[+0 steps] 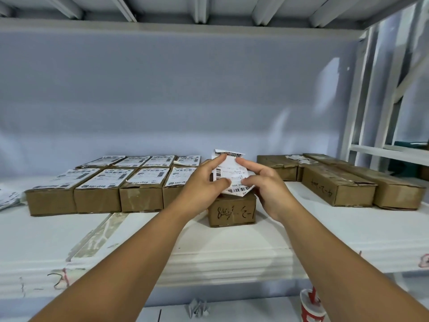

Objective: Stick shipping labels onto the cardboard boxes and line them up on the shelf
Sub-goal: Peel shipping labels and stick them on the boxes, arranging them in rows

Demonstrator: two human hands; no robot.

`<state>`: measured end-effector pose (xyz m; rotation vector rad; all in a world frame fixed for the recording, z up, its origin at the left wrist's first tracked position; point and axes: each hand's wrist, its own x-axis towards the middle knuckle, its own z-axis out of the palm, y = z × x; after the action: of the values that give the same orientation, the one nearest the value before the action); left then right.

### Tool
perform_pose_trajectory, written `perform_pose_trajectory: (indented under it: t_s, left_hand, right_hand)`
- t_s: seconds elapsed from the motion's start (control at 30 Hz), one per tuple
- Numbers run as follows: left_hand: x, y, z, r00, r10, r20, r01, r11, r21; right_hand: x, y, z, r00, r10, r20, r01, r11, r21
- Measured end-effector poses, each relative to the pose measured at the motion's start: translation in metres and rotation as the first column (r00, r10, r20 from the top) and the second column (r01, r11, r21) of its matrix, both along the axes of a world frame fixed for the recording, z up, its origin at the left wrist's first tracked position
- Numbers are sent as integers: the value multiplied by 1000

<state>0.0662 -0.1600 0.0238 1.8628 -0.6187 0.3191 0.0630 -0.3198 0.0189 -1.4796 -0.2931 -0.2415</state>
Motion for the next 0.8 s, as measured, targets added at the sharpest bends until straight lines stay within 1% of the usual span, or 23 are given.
perform_pose_trajectory:
  t_s: [0.17,0.27,0.37,0.43,0.53,0.8]
  left_hand:
    - [-2,1,-5,997,53,61,-59,992,108]
    - [-3,0,-6,997,61,51,-66,992,103]
    - [-2,0,-4,999,25,-25,-24,999,23]
    - [-3,-1,-3,999,-2,-52,2,1000,2]
    - [-5,-3,-2,999,11,-37,-9,999,42]
    - [-5,-5,0,998,30,-49,-26,997,75]
  right_hand:
    - [1,2,-1,1000,12,-22,-13,999,-42]
    - [0,3,0,999,18,-33,-19,999,-32]
    - [-1,4,1,999,27,-41,-27,1000,-11]
    - [-1,4,1,999,29,-46,-29,1000,-3]
    - [-1,5,1,998,24,-50,-25,1000,-6]
    - [3,5,2,997,35,-75,-36,999,-7]
